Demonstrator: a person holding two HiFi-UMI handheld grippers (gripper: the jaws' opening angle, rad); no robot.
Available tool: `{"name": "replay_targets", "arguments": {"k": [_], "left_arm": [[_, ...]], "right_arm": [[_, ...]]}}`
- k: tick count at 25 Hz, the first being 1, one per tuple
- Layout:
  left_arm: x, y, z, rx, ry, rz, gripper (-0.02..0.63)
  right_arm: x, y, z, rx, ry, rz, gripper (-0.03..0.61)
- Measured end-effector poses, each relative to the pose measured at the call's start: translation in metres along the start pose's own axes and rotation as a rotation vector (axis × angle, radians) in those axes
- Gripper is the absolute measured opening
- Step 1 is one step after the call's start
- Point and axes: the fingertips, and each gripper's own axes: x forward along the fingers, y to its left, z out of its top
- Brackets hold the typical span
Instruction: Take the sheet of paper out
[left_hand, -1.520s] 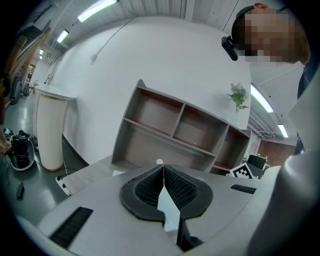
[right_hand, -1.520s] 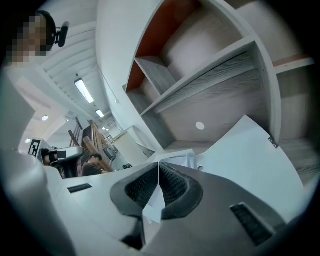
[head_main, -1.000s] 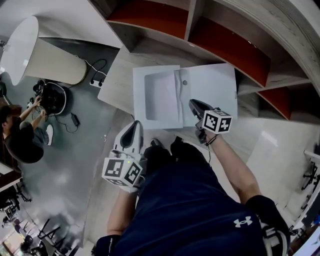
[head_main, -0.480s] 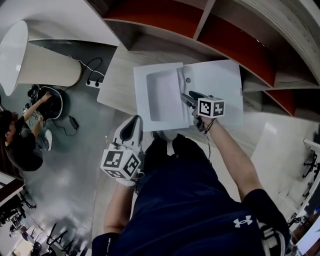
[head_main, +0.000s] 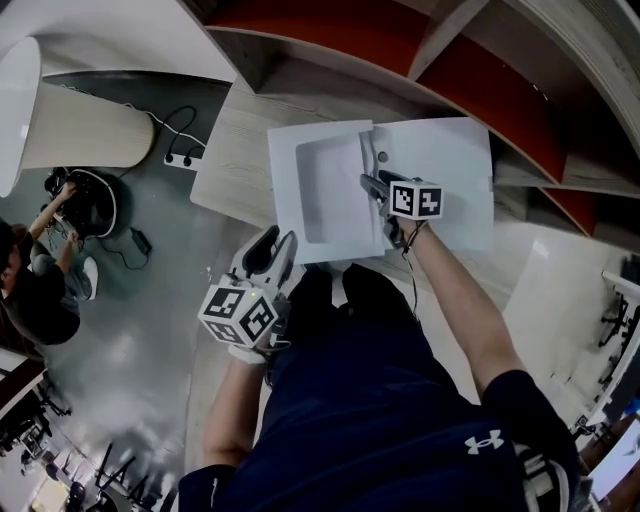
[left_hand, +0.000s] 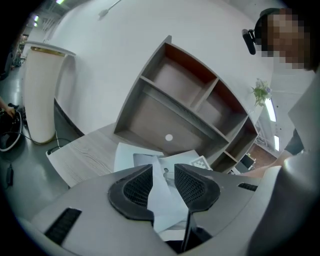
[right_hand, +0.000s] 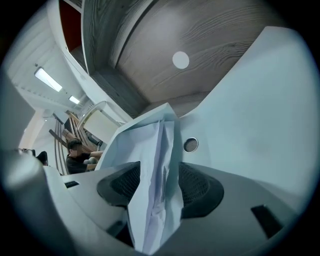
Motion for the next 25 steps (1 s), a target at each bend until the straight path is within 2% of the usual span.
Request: {"name": "replay_targets", "arguments": {"k": [9, 14, 18, 20, 22, 25], "left_arm": [[0.003, 0.010, 0.002, -0.031, 0.013, -0.009, 0.130], [0.008, 0.009, 0.003, -0.044, 0.017, -0.023, 0.126], [0.011, 0.009, 0.003, -0.061, 0.021, -0.030, 0.121], [0.012, 0.009, 0.002, -0.073, 0.024, -0.030, 0.118], [0.013, 0.009, 0.001, -0.084, 0.027, -0.029, 0.117], [0.015, 0.011, -0.001, -0.095, 0.030, -0.027, 0.115]], "right_arm": [[0.013, 0.012, -0.008, 0.017, 0.009, 0.001, 0.222], [0.018, 0.023, -0.014, 0.025, 0.040, 0.040, 0.222], [0.021, 0.026, -0.019, 0.027, 0.107, 0.112, 0.201], [0.023, 0.025, -0.021, 0.031, 0.166, 0.155, 0.161], [0.024, 0.027, -0.020, 0.037, 0.225, 0.209, 0.149], [0.028, 0.039, -0.006, 0.041, 0.215, 0.291, 0.147]]}}
